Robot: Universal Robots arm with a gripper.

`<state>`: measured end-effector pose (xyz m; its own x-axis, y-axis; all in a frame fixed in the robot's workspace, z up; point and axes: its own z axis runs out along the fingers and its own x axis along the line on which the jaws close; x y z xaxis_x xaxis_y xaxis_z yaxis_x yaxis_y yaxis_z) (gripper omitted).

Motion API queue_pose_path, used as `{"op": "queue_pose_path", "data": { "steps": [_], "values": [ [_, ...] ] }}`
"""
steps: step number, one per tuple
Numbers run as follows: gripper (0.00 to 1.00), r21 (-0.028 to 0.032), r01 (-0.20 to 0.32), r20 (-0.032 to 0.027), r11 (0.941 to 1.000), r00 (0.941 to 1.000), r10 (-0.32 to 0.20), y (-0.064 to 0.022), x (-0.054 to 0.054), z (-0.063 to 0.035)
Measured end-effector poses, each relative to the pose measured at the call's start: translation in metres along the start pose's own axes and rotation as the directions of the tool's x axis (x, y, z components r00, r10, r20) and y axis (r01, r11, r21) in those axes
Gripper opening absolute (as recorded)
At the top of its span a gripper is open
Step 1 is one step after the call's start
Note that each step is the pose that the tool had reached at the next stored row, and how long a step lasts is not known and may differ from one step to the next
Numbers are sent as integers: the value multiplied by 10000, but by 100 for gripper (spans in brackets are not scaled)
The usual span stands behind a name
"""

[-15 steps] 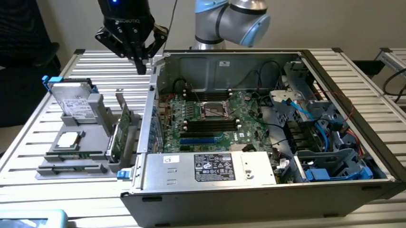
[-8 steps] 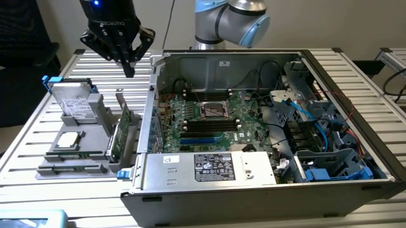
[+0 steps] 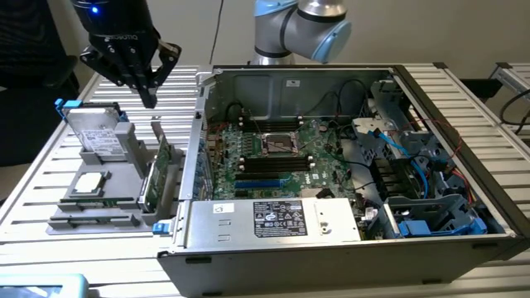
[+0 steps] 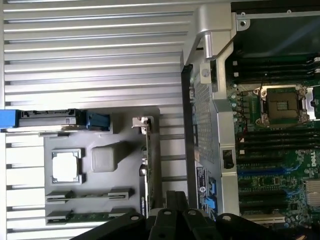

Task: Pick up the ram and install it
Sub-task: 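Reach for the ram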

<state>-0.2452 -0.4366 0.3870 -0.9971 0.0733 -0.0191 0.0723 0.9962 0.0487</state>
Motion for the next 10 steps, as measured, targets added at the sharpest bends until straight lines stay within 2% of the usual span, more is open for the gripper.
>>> {"op": "queue_pose_path", "data": {
  "steps": [10],
  "values": [
    [11, 0, 0, 0, 10000, 10000, 0, -223, 283, 64]
  ]
}}
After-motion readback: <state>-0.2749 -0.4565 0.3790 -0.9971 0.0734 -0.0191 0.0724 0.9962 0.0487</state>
